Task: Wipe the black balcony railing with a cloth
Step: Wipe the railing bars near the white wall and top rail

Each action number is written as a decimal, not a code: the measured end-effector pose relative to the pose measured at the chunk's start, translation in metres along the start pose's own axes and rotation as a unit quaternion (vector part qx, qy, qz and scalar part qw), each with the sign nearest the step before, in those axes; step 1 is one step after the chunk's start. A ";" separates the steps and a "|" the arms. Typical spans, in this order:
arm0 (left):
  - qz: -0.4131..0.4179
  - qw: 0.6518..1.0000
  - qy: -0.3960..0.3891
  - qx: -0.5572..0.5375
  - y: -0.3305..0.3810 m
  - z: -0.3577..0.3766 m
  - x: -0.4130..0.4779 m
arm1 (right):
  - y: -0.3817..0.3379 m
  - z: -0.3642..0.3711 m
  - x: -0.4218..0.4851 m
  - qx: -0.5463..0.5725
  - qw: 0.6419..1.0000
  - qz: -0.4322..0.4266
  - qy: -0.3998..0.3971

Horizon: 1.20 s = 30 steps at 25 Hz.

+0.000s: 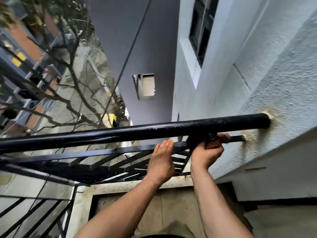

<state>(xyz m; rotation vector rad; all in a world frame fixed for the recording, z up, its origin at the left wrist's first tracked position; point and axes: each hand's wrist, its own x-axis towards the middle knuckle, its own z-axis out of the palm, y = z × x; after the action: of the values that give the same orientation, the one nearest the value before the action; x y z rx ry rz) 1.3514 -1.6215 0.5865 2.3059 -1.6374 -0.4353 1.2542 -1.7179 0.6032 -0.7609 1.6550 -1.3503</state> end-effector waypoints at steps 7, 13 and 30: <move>-0.071 0.991 -0.007 0.116 -0.082 -0.027 -0.053 | 0.012 0.038 -0.103 -0.452 0.649 -0.428 -0.438; -0.152 0.982 -0.003 0.115 -0.183 -0.077 -0.102 | 0.003 0.058 -0.136 -0.613 0.621 -0.370 -0.319; -0.379 0.821 0.303 -0.300 -0.520 -0.119 -0.246 | 0.169 0.214 -0.571 -0.247 0.756 -0.138 -0.590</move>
<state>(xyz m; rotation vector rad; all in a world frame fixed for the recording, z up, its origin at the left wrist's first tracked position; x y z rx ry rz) 1.7701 -1.2172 0.5113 2.1440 -0.1850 -0.2570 1.7141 -1.2852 0.5589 -1.7539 0.8041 -0.2907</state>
